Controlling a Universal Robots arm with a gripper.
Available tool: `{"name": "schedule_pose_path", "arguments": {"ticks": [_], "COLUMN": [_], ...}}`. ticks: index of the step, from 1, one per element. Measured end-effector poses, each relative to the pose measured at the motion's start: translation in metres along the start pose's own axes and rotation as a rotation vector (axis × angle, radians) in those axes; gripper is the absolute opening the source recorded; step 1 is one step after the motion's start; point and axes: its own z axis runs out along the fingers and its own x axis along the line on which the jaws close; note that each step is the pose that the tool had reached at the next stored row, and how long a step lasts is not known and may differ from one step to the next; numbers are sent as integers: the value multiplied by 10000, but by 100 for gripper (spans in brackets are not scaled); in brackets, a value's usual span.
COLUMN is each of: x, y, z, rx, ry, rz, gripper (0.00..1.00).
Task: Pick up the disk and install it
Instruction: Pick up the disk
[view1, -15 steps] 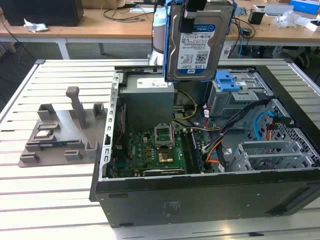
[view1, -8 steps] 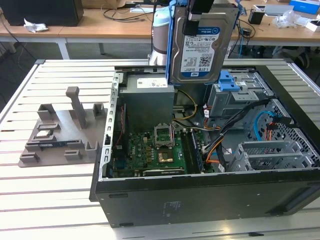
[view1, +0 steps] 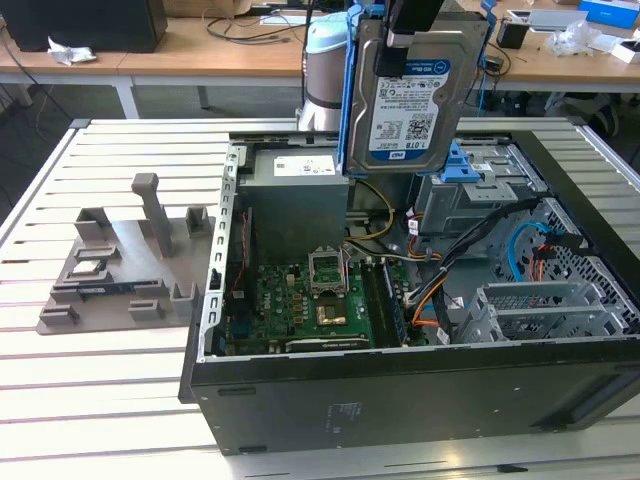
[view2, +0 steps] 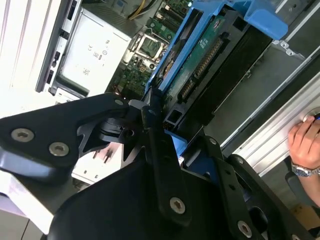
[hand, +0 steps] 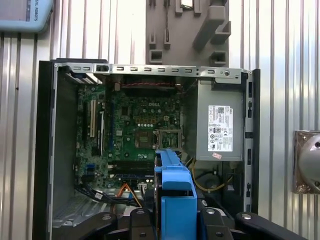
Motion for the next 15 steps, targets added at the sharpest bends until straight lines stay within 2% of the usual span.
{"name": "schedule_pose_path", "arguments": {"ticks": [15], "x": [207], "y": [-93], "z": [-9], "rx": [0], "ry": [-1], "rz": [-1], "gripper": [37]}}
